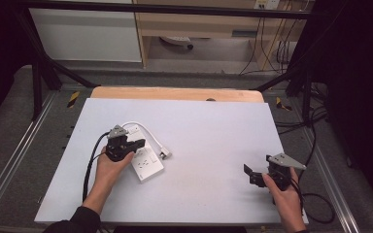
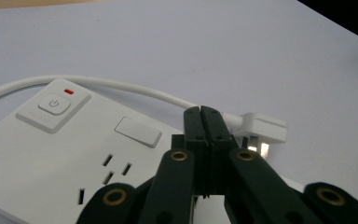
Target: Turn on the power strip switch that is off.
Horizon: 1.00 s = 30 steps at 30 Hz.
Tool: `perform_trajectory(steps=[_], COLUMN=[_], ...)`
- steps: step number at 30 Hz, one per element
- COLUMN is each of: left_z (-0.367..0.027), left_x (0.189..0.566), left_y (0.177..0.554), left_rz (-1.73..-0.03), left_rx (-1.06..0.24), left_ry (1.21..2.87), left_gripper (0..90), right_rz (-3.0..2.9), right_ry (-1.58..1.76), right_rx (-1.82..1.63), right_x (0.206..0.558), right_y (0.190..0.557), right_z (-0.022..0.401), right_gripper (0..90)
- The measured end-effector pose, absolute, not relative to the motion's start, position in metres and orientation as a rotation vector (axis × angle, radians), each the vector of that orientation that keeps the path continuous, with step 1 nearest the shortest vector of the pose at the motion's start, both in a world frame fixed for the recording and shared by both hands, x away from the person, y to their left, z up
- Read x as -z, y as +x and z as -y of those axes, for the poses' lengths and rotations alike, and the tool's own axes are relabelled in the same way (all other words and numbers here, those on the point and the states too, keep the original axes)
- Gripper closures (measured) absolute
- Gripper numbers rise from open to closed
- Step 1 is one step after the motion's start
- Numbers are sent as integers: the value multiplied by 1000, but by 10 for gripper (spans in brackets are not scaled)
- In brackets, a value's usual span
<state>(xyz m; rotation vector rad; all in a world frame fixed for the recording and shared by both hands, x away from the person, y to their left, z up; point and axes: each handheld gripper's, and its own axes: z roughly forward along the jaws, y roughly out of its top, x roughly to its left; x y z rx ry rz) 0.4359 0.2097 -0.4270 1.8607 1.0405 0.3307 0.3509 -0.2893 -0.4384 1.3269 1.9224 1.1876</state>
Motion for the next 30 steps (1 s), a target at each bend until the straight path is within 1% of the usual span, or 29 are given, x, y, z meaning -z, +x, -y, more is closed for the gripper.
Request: perform_trajectory(steps=[8,30], left_z=[-206,-204], left_x=[433,438], left_y=[440,443], left_rz=[-1047,-1049], left_rx=[-341,-364], left_ry=[1897,1921], left_gripper=[899,900], right_rz=[-1923,-1922], right_ry=[1330,1329], right_rx=[-1189,-1189], right_x=[439,438], right_y=[351,350], right_z=[289,289], right_gripper=[27,28])
